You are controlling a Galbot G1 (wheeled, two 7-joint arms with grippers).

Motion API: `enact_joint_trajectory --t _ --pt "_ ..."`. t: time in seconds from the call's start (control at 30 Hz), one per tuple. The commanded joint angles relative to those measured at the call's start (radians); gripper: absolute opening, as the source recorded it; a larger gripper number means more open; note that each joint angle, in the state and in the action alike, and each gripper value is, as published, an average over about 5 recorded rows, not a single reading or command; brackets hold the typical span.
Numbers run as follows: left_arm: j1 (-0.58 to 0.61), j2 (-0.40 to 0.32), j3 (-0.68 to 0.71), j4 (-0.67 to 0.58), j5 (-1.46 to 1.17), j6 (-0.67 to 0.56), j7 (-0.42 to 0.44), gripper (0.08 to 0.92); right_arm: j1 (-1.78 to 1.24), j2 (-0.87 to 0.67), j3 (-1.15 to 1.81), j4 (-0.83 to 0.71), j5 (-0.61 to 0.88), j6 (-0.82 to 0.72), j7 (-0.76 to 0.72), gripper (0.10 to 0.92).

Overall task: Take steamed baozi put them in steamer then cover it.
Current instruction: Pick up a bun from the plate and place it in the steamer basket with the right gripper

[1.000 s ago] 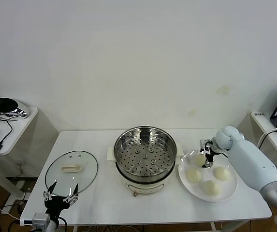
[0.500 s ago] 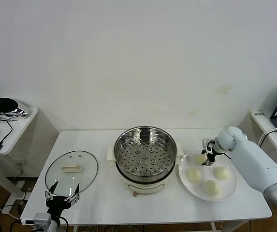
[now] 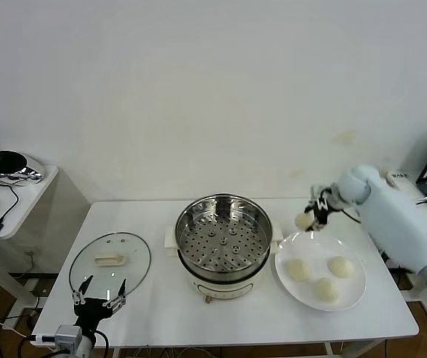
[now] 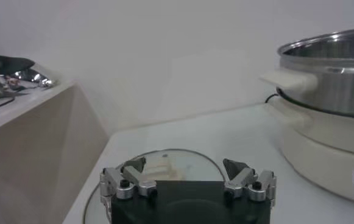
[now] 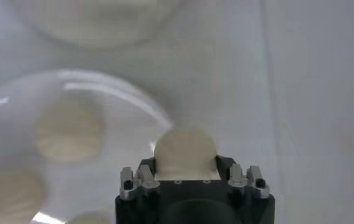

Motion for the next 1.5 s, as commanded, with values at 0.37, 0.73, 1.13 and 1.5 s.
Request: enact_joint_trajectory --t 0.37,0.73,1.13,1.5 --pt "0.002 0.008 0.02 -0.007 -0.006 -0.003 -0.023 0.823 0.365 0.324 -0.236 -0.17 0.126 0.654 -0.182 0.602" --pt "0.014 0.003 0.024 0.001 -0.001 -0.004 -0.03 0.823 0.286 0.422 -0.172 -0.181 -0.151 1.015 -0.104 0.606" --pt "0.009 -0.004 0.024 0.012 0.001 -0.003 -0.029 0.823 0.227 0.449 -0.187 -0.117 -0.316 1.029 -0.093 0.606" --pt "0.009 -0.01 0.021 0.025 0.002 -0.003 -0.031 0.823 0.16 0.473 -0.18 -0.123 -0.348 1.029 -0.098 0.608"
